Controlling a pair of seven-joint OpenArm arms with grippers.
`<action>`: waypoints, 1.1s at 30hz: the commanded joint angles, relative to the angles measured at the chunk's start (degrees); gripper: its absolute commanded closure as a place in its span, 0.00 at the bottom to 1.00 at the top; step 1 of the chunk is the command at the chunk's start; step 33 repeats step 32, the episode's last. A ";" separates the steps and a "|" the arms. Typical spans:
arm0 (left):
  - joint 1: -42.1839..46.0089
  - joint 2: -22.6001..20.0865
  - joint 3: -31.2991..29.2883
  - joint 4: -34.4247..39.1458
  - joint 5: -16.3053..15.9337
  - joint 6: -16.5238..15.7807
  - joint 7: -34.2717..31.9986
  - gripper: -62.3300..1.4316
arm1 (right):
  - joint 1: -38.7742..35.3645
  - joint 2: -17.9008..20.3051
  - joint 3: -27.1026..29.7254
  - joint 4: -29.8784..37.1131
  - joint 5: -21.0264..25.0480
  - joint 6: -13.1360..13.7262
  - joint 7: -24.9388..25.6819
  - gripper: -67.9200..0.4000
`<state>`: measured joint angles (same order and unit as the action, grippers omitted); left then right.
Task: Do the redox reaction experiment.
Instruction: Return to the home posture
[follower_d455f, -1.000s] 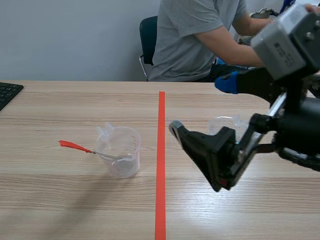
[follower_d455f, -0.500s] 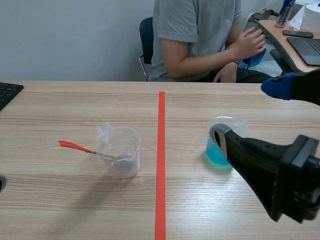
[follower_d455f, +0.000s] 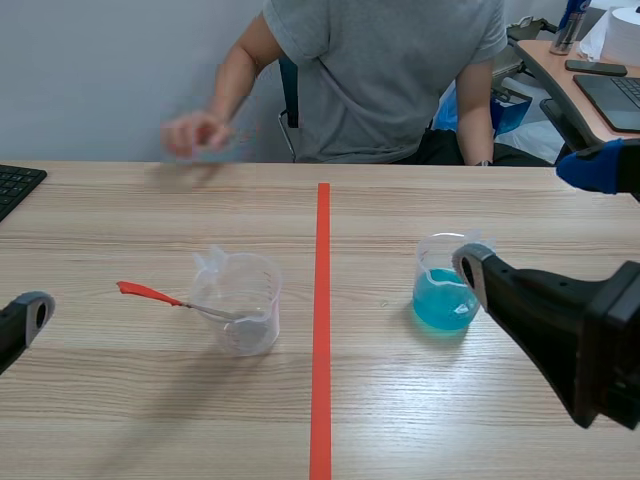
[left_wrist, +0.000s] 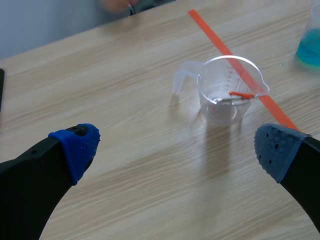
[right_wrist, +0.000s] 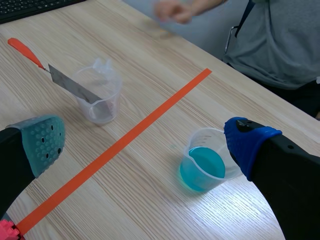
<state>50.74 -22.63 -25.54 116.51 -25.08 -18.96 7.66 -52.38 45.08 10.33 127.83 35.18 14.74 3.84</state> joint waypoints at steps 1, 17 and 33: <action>-0.98 -0.48 0.13 0.09 -0.42 0.11 -0.39 0.00 | 0.81 -0.02 0.13 0.37 0.44 -0.22 1.03 0.00; -3.30 -4.37 3.78 0.07 -2.32 0.15 -0.33 0.00 | 0.81 -0.02 0.13 0.37 0.39 -0.20 1.01 0.00; -3.28 -4.39 3.78 0.02 -2.27 0.15 -6.01 0.00 | 0.98 0.00 0.11 0.37 0.39 -0.17 1.05 0.00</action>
